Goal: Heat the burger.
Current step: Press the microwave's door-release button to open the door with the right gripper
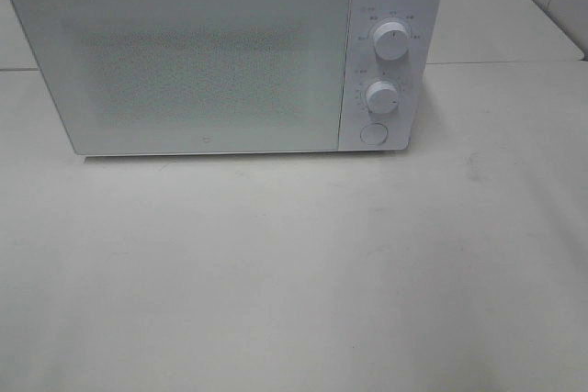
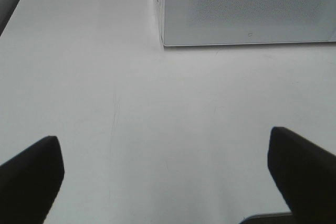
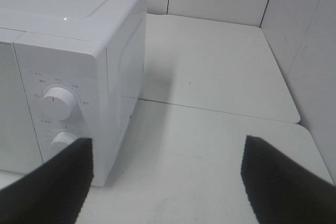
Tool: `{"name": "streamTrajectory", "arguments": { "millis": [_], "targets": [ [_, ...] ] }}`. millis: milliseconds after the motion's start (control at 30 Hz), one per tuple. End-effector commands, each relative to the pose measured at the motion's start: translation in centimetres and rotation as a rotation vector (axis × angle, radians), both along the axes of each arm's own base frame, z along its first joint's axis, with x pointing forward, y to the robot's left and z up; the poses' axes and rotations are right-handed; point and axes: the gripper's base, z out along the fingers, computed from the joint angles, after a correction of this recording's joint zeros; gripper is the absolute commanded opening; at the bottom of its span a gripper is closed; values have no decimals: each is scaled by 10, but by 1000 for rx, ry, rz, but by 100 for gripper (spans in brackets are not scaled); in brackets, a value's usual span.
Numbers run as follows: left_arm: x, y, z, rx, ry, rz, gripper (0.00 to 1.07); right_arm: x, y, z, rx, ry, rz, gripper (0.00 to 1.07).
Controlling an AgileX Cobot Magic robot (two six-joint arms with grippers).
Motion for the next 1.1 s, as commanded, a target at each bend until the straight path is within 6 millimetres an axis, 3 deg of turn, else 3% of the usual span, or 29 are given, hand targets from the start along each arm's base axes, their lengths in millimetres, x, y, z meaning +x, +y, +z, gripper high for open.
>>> {"name": "streamTrajectory", "arguments": {
  "millis": [33, 233, 333, 667, 1100],
  "targets": [
    [0, 0, 1, -7, -18, 8, 98, 15, 1, -1, 17, -36, 2, 75],
    [0, 0, 1, -7, -18, 8, 98, 35, 5, -20, 26, -70, 23, 75],
    [0, 0, 1, -7, -18, 8, 98, 37, 5, -22, 30, -86, 27, 75],
    [0, 0, 1, -7, -18, 8, 98, 52, 4, -63, 87, -119, -13, 75],
    [0, 0, 1, -7, -18, 7, 98, 40, -2, -91, 101, -170, -107, 75]
  ]
}}
